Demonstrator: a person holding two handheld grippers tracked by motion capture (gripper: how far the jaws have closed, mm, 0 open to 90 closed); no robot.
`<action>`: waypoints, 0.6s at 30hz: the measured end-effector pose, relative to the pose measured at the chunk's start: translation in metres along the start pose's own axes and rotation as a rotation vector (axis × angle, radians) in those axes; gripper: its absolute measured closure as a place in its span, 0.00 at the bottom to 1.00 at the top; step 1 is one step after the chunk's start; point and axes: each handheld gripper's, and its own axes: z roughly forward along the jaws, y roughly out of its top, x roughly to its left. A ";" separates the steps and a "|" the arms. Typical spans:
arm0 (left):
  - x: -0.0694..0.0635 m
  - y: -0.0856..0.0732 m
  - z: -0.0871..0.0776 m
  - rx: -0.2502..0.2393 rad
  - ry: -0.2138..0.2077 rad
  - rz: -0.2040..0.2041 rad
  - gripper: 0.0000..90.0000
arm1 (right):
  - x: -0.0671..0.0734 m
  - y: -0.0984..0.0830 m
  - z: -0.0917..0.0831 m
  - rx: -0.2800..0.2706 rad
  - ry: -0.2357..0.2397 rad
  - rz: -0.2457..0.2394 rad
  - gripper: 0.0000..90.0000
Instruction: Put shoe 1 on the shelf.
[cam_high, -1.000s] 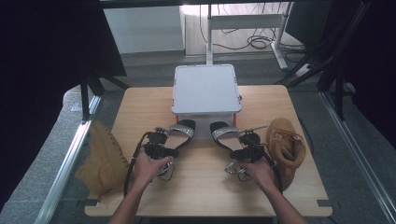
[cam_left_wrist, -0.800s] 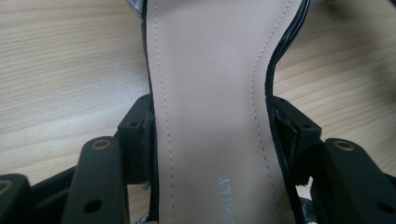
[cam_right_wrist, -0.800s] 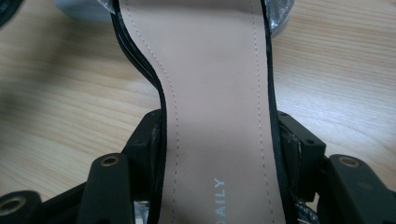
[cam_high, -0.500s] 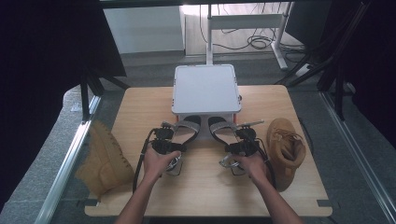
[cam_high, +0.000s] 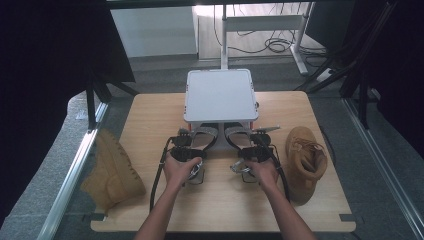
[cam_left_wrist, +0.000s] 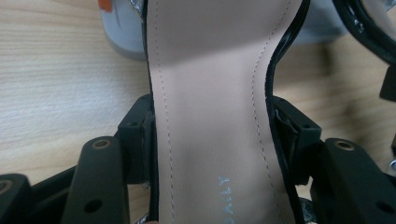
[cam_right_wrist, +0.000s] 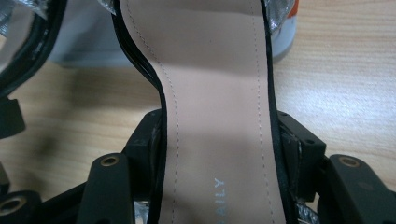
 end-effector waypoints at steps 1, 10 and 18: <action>-0.001 0.001 0.001 -0.006 0.005 -0.005 0.46 | 0.001 0.001 0.001 -0.003 0.006 0.016 0.47; -0.005 0.006 0.015 -0.033 0.033 -0.048 0.46 | 0.007 0.007 0.006 -0.043 -0.020 0.058 0.47; -0.005 0.008 0.023 -0.053 0.065 -0.065 0.46 | 0.015 0.007 0.020 -0.067 -0.043 0.075 0.47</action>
